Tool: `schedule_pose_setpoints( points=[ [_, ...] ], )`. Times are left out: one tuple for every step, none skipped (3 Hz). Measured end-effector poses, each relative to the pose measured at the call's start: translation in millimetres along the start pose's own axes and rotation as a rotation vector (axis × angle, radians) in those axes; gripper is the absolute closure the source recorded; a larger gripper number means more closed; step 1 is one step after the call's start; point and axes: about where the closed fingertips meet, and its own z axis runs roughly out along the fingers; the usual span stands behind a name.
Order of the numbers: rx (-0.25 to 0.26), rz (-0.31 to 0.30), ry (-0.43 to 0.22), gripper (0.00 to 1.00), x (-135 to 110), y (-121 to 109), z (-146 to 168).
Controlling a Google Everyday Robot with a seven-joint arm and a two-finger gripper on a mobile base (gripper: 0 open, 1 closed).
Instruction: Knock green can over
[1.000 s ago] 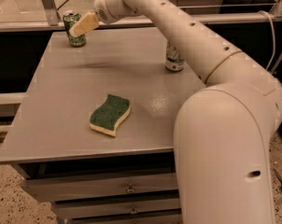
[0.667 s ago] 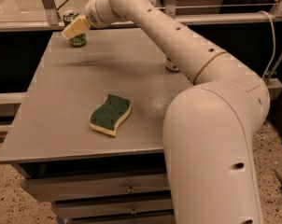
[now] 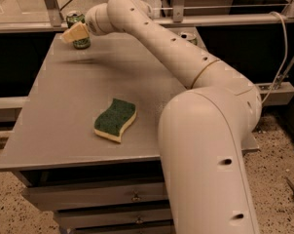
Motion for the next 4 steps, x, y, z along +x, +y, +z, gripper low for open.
schedule_pose_setpoints(
  points=[
    [0.012,0.038,-0.017,0.00,7,-9,16],
    [0.017,0.048,-0.030,0.18,7,-14,29],
    [0.022,0.057,-0.038,0.41,8,-18,32],
    [0.027,0.070,-0.057,0.64,8,-20,25]
  ],
)
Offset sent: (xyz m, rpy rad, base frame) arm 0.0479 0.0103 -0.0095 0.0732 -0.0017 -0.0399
